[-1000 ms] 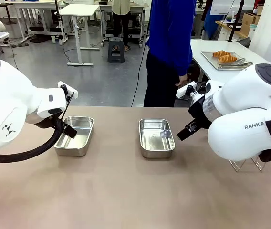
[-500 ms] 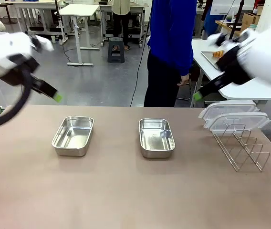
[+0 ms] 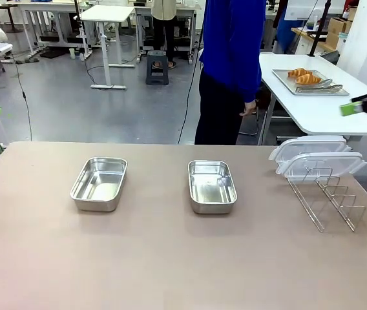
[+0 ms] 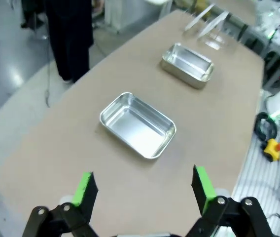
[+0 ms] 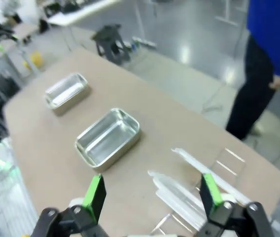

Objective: Place the bread in airtight containers.
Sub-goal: Lift both Airtight Container.

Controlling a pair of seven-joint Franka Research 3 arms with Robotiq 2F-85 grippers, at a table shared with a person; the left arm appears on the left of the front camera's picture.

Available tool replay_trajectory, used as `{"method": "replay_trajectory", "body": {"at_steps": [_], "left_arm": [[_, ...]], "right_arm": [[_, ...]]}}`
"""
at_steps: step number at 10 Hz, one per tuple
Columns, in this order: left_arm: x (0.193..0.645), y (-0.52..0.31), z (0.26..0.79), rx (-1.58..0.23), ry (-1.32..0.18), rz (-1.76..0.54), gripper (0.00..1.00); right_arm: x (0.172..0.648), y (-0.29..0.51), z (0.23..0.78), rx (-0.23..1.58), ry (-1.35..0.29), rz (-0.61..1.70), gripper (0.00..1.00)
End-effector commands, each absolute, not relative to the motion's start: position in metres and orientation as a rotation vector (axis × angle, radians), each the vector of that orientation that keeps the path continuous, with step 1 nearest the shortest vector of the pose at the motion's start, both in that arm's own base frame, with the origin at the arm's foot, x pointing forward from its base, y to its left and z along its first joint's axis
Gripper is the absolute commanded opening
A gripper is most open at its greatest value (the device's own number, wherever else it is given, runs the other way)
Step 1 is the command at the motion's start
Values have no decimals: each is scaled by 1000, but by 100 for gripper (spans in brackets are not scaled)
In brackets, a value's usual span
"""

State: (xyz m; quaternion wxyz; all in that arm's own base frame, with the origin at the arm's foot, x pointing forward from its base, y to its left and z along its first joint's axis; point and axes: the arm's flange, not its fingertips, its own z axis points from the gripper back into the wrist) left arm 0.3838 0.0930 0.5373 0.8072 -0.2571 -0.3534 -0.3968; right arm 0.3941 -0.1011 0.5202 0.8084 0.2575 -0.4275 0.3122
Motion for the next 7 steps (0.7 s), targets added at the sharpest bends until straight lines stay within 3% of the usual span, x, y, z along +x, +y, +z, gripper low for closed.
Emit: {"method": "replay_trajectory", "body": {"at_steps": [1,4,7], "left_arm": [[380,118,526,-610,-823,-857,100],[359,145,514,-609,-933,-841,100],[357,137,512,-627,-932,-830,100]], "right_arm": [[385,-124,496,676,-1009,737,100],[370,-150,470,740,-1086,750,100],[364,-163,459,785,-1128,720,100]]}}
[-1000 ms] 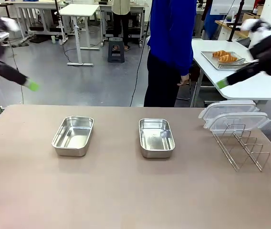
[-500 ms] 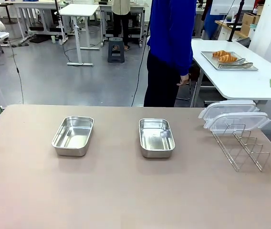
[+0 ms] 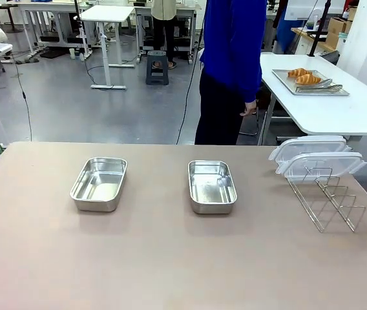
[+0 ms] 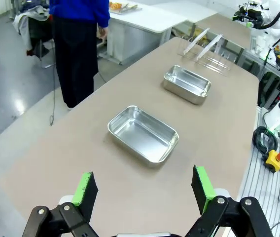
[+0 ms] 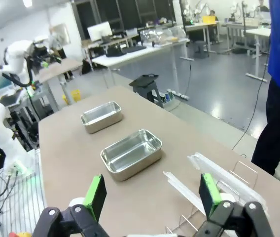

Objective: Place the bread in airtight containers.
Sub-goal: Lift both Airtight Container.

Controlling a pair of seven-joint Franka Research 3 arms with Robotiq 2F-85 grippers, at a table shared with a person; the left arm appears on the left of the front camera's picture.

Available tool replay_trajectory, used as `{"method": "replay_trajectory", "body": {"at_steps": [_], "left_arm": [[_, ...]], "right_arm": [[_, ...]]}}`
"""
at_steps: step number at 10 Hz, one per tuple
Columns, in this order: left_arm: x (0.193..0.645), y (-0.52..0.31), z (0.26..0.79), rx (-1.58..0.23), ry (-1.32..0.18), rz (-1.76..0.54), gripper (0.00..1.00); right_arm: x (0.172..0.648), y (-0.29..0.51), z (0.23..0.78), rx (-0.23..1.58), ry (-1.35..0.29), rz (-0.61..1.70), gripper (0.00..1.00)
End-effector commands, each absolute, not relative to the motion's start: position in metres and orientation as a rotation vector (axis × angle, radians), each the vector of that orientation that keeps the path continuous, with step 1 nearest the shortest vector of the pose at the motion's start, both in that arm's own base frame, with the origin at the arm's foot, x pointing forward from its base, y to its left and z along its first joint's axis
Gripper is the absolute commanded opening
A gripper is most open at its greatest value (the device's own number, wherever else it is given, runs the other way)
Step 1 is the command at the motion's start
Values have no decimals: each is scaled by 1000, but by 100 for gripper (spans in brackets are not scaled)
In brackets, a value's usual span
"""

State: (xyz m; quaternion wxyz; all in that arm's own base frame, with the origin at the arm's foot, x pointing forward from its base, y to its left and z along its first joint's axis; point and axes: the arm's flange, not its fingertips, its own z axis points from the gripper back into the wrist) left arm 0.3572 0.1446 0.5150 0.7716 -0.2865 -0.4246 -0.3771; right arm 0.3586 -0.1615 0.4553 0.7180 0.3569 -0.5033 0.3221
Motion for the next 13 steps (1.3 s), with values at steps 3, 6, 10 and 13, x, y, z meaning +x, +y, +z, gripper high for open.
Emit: {"method": "replay_trajectory", "body": {"at_steps": [3,6,10,13], "left_arm": [[356,150,516,-613,-926,-820,100],[356,150,516,-613,-926,-820,100],[356,150,516,-613,-926,-820,100],[356,150,516,-613,-926,-820,100]], "right_arm": [[360,-158,462,769,-1105,726,100],[360,-158,462,769,-1105,726,100],[360,-158,462,769,-1105,726,100],[360,-158,462,769,-1105,726,100]]}}
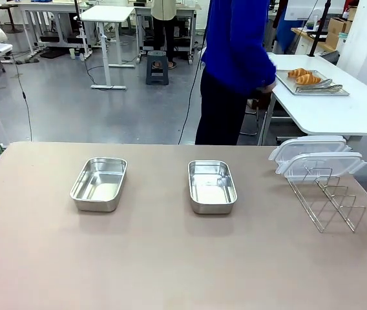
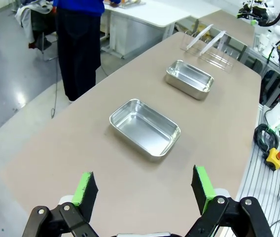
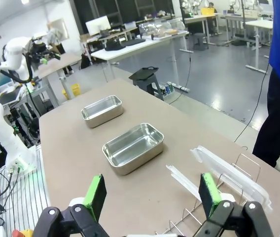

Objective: Place the bread in airtight containers.
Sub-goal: Lift both Airtight Container.

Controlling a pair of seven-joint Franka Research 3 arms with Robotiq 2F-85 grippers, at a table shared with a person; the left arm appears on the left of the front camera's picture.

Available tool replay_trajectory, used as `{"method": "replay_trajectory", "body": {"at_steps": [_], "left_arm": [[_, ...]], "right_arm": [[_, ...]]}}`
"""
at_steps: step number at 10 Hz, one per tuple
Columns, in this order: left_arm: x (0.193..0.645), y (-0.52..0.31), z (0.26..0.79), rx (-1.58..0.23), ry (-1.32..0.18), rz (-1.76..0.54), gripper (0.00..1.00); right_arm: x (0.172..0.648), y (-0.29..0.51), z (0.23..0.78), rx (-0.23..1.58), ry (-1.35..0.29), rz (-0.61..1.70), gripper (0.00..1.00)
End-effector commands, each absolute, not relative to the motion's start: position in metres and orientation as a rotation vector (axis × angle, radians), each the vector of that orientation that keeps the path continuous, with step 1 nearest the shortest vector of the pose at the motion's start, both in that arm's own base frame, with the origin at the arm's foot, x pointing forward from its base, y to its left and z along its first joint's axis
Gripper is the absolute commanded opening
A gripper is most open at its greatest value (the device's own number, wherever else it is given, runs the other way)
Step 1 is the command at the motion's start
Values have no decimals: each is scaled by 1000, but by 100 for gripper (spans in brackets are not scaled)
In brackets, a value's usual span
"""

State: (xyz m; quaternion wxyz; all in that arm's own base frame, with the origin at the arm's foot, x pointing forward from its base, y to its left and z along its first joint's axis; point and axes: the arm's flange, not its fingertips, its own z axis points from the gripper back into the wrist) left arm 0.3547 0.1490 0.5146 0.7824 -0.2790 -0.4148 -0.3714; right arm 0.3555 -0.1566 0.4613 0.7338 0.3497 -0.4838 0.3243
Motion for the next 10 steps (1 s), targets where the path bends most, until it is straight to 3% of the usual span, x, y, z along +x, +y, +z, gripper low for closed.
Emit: {"method": "replay_trajectory", "body": {"at_steps": [1,10], "left_arm": [[356,150,516,-613,-926,-820,100],[356,150,516,-613,-926,-820,100]], "right_arm": [[360,-158,462,769,-1105,726,100],[360,-158,462,769,-1105,726,100]]}}
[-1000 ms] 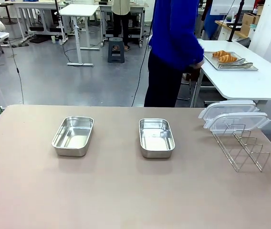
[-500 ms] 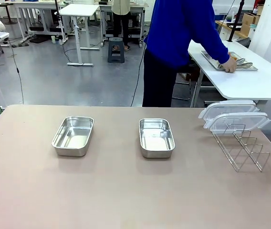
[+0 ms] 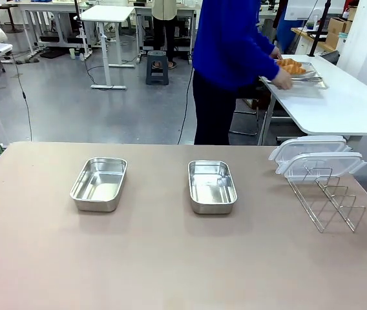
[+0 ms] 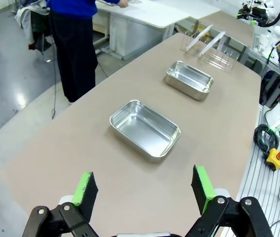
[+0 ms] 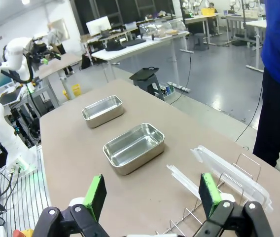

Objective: Place the bread in airtight containers.
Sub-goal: Lift both Airtight Container.

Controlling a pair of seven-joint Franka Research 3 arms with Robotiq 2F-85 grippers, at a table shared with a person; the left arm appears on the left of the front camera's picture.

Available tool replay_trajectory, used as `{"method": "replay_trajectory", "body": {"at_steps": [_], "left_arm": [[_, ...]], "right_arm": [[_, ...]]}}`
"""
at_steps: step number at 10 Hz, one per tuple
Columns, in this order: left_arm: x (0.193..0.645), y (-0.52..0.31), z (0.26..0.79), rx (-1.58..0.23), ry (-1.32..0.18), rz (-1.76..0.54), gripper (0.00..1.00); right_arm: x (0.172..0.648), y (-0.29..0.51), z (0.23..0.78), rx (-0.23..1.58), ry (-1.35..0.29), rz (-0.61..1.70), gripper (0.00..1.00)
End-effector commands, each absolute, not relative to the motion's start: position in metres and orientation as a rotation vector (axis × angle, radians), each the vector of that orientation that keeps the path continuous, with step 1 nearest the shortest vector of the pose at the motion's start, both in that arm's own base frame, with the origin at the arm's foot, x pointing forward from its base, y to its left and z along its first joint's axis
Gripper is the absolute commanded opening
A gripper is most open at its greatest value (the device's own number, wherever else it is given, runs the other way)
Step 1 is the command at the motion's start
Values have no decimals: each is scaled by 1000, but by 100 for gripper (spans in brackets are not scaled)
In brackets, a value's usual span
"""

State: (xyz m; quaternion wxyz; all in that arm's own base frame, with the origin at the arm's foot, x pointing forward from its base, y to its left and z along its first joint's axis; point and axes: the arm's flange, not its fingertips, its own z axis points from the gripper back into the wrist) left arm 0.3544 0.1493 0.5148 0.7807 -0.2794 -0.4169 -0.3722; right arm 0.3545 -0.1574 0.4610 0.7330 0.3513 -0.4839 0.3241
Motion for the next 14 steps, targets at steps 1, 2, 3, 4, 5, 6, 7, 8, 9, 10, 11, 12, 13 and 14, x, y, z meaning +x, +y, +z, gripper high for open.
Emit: {"method": "replay_trajectory", "body": {"at_steps": [1,2,3,4,5,6,7,8,9,10,11,12,13,14], "left_arm": [[356,150,516,-613,-926,-820,100],[356,150,516,-613,-926,-820,100],[356,150,516,-613,-926,-820,100],[356,150,516,-613,-926,-820,100],[356,150,516,-613,-926,-820,100],[356,150,516,-613,-926,-820,100],[356,150,516,-613,-926,-820,100],[356,150,516,-613,-926,-820,100],[356,150,516,-613,-926,-820,100],[356,150,516,-613,-926,-820,100],[356,150,516,-613,-926,-820,100],[356,150,516,-613,-926,-820,100],[356,150,516,-613,-926,-820,100],[356,150,516,-613,-926,-820,100]], "right_arm": [[360,-158,462,769,-1105,726,100],[360,-158,462,769,-1105,726,100],[360,-158,462,769,-1105,726,100],[360,-158,462,769,-1105,726,100],[360,-158,462,769,-1105,726,100],[360,-158,462,769,-1105,726,100],[360,-158,462,769,-1105,726,100],[360,-158,462,769,-1105,726,100],[360,-158,462,769,-1105,726,100],[360,-158,462,769,-1105,726,100],[360,-158,462,769,-1105,726,100],[360,-158,462,769,-1105,726,100],[360,-158,462,769,-1105,726,100],[360,-158,462,769,-1105,726,100]]}}
